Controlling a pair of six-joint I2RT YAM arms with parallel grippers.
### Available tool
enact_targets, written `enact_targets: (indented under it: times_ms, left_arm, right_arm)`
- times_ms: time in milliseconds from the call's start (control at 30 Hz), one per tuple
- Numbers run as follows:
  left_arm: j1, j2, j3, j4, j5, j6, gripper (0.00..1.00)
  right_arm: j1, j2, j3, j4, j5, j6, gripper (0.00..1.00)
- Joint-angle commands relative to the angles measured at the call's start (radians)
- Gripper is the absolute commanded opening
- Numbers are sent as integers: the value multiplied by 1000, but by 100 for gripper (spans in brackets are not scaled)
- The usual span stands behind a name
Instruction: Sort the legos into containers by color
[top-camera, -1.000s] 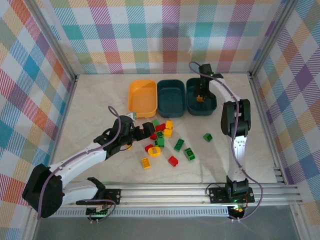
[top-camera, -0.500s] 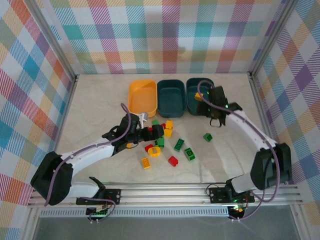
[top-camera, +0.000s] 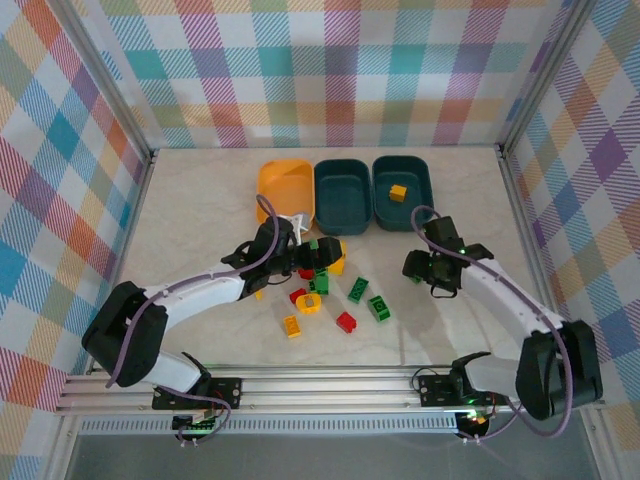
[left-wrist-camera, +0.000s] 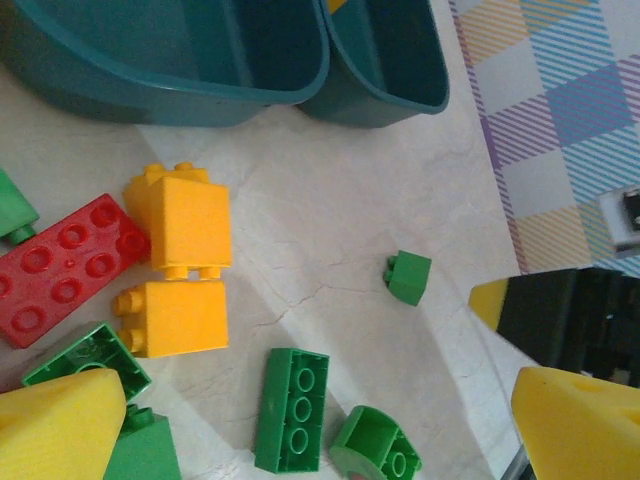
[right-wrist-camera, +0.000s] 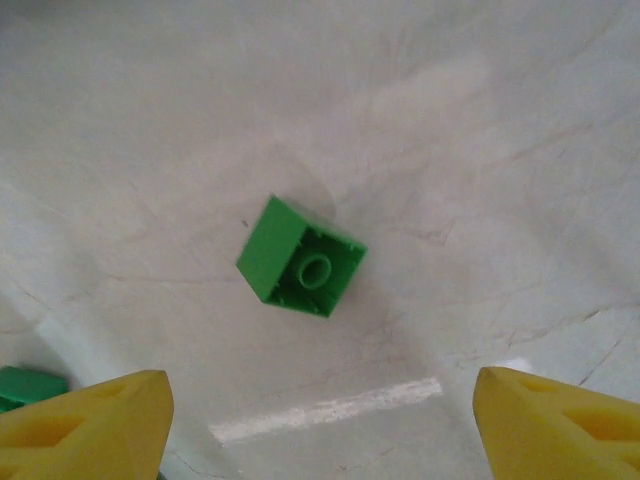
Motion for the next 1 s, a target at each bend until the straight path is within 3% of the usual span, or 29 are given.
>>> enact_targets:
  times_ms: [0,133,267,533,800,967]
  left_arm:
    - [-10,-24,-2,-16,-41,2,99]
    - [-11,-71,-33,-35,-71,17,100]
    - [-11,-101,-54,-33,-86,29,100]
    - [-10,-141,-75,-54,-94,42,100]
    - [-10,-191,-93,-76,-110,52,100]
    - [-11,-205,-93,-94,-124,62,100]
  right_arm:
    - [0,37,-23,-18,-84,21,80]
    - [2,92,-30,20,-107,19,81]
    - [0,190,7,25,-32,6,80]
    - [-41,325,121,14,103,-43,72]
    - [-60,416,187,26,124,-45,66]
    - [-62,414,156,78,64,-50,51]
